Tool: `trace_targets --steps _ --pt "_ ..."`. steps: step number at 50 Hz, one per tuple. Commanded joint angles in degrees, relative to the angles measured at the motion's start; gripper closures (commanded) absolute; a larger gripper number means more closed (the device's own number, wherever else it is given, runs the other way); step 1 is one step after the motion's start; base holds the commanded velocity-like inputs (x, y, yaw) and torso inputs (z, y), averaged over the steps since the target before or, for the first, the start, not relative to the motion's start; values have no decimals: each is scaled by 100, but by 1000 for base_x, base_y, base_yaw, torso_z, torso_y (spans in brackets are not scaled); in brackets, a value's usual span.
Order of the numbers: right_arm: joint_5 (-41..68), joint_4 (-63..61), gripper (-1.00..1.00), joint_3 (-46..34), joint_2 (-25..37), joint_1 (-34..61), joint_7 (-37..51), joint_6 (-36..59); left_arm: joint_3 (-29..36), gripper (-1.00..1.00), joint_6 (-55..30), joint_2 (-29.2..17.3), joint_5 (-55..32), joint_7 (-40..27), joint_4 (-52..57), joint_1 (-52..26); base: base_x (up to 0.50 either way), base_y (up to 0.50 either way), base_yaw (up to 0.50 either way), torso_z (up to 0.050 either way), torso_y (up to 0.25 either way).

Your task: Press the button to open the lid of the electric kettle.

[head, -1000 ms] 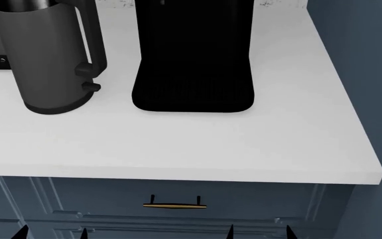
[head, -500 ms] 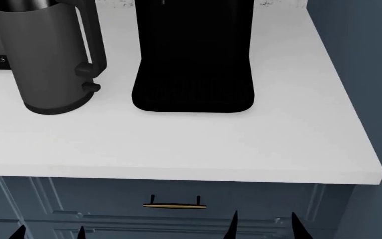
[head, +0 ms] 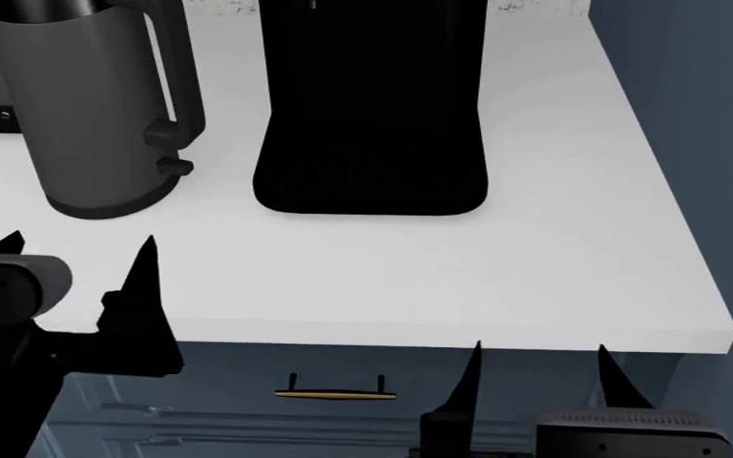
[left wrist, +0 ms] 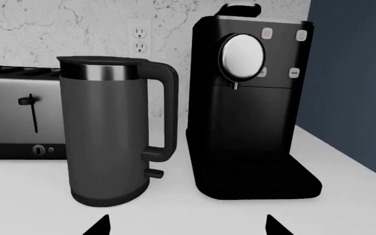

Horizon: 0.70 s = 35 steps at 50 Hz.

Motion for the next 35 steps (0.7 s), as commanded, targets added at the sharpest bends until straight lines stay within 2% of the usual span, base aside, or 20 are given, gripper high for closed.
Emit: trace_targets --steps 1,3,5,7,8,9,11,13,14,15,16,17,18,35 --pt "-7 -122 -100 47 95 -51 130 180 -495 -100 -1905 234 -484 -273 734 -854 0 0 0 0 0" --pt "-13 -97 -100 -15 122 -20 101 235 -524 -100 -1846 243 -499 -267 656 -849 0 0 0 0 0" --pt "14 -64 -100 -28 80 -1 93 150 -634 -100 -2606 284 -707 -379 1073 -1048 0 0 0 0 0" --pt "24 -74 -100 -48 72 104 96 197 -421 -100 -1477 54 -463 -215 750 -353 0 0 0 0 0" --pt "20 -144 -100 -36 64 215 126 236 -619 -100 -2216 189 -617 -330 1054 -763 195 0 0 0 0" --pt "22 -153 -100 -40 71 224 128 252 -657 -100 -2298 206 -650 -348 1089 -806 219 0 0 0 0" --pt "12 -173 -100 -63 97 235 125 282 -546 -100 -1842 102 -568 -290 928 -563 229 0 0 0 0" --pt "-16 -169 -100 -90 119 243 136 294 -628 -100 -2114 155 -655 -343 1069 -680 229 0 0 0 0" --pt "843 -1029 -100 492 310 1102 172 1153 -513 -100 -2054 74 -621 -358 1013 -628 500 0 0 0 0" --pt "-16 -1448 -100 705 -550 1962 -688 2013 -504 -100 -2028 72 -622 -368 1003 -607 500 0 0 0 0" --pt "-876 -1676 -100 692 -621 2268 -1533 2872 -497 -100 -2034 75 -631 -381 1010 -600 500 0 0 0 0" --pt "-1191 -1688 -100 666 -604 2265 -1520 3731 -495 -100 -2060 78 -645 -396 1024 -605 500 0 0 0 0" --pt "-1172 -1690 -100 690 -622 2260 -1521 3923 -519 -100 -2103 97 -666 -411 1044 -621 500 0 0 0 0" --pt "-1108 -2071 -100 709 -585 2316 -1414 4337 -641 -100 -2190 56 -876 -533 1139 -673 500 0 0 0 0"
